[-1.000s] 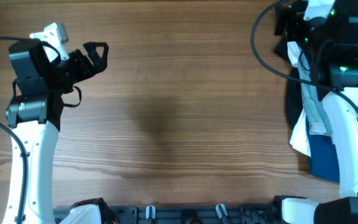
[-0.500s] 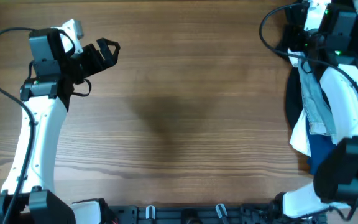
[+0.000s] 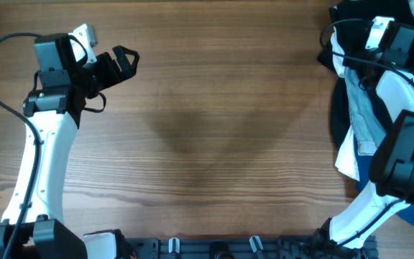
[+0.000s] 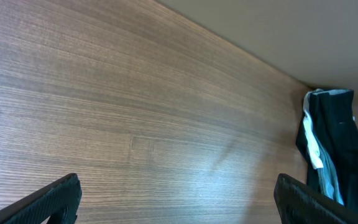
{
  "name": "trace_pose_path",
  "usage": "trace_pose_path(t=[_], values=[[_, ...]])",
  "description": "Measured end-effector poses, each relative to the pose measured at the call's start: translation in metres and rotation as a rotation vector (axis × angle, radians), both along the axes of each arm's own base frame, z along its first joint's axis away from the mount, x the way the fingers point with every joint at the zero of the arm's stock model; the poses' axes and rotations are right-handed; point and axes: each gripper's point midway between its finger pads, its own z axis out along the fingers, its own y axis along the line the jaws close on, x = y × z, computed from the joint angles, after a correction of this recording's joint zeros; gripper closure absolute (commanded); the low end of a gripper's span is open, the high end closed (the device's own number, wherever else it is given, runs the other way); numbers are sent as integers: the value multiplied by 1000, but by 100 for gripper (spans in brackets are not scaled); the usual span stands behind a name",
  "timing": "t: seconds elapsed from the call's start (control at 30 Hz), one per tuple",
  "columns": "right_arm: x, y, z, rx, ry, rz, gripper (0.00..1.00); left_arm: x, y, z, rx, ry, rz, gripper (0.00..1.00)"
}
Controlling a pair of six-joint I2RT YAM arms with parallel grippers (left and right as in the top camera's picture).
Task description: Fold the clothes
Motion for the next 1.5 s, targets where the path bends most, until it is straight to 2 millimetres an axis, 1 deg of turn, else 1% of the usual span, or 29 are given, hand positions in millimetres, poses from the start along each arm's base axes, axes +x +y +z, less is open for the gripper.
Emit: trace_pose_path(t=[0.07, 0.13, 0.17, 0.23, 0.27, 0.3, 0.33, 0.4, 0.53, 0.57, 0.63, 0.73, 0.77, 0.83, 0.9, 0.93, 0.97, 1.07, 1.1, 1.13, 1.17, 1.23, 1.27, 1.33, 1.37, 1.4, 1.43, 1.47, 1.5], values=[[3, -1, -11, -1, 7, 3, 25, 0, 0, 0, 0, 1, 0, 0], [6, -2, -20, -3, 10, 6, 34, 0, 0, 0, 0, 2, 0, 0], [7, -2, -25, -4, 13, 8, 46, 0, 0, 0, 0, 2, 0, 0], [7, -2, -32, -5, 19, 9, 64, 0, 0, 0, 0, 2, 0, 0], [8, -3, -35, -9, 22, 12, 77, 0, 0, 0, 0, 2, 0, 0], [8, -4, -35, -9, 19, 8, 85, 0, 0, 0, 0, 2, 0, 0], [9, -5, -34, -9, 12, 0, 90, 0, 0, 0, 0, 2, 0, 0], [9, -6, -33, -6, 9, -14, 96, 0, 0, 0, 0, 2, 0, 0], [7, -6, -35, 1, 18, -27, 96, 0, 0, 0, 0, 2, 0, 0], [6, -5, -31, 4, 19, -30, 96, 0, 0, 0, 0, 2, 0, 0], [2, -3, -15, 7, 10, -29, 96, 0, 0, 0, 0, 2, 0, 0], [-5, -1, 38, -3, -56, -21, 96, 0, 0, 0, 0, 2, 0, 0], [-10, 3, 65, 3, -93, -7, 96, 0, 0, 0, 0, 2, 0, 0], [-13, 15, 79, 39, -110, 37, 96, 0, 0, 0, 0, 2, 0, 0], [-16, 36, 81, 104, -102, 106, 96, 0, 0, 0, 0, 2, 0, 0], [-16, 51, 81, 138, -96, 146, 96, 0, 0, 0, 0, 2, 0, 0], [-16, 79, 81, 184, -82, 212, 96, 0, 0, 0, 0, -2, 0, 0], [-17, 144, 87, 244, -53, 355, 96, 1, 0, 1, 1, -6, 0, 0], [-17, 181, 93, 259, -44, 434, 96, 1, 0, 1, 1, -8, 1, 0], [-18, 208, 98, 269, -42, 491, 96, 1, 1, 1, 1, -9, 1, 0], [-25, 253, 103, 284, -31, 589, 96, 1, 2, 1, 1, -5, 6, 0], [-43, 305, 103, 301, 6, 699, 96, 0, 10, 0, 0, 2, 24, 0], [-53, 326, 100, 305, 29, 741, 96, 0, 14, -1, -1, 8, 34, 0], [-81, 373, 93, 312, 94, 842, 96, -2, 29, -4, -3, 21, 71, 0], [-90, 384, 90, 312, 118, 867, 94, -2, 34, -4, -3, 22, 82, 0], [-102, 395, 86, 314, 152, 893, 86, -3, 38, -4, -1, 24, 91, 0], [-110, 403, 83, 313, 173, 912, 60, -4, 40, -5, 6, 27, 87, 0], [-115, 408, 82, 314, 185, 921, 26, -6, 39, -7, 13, 31, 75, 0], [-118, 408, 80, 316, 201, 921, 9, -10, 36, -10, 23, 47, 53, 0]])
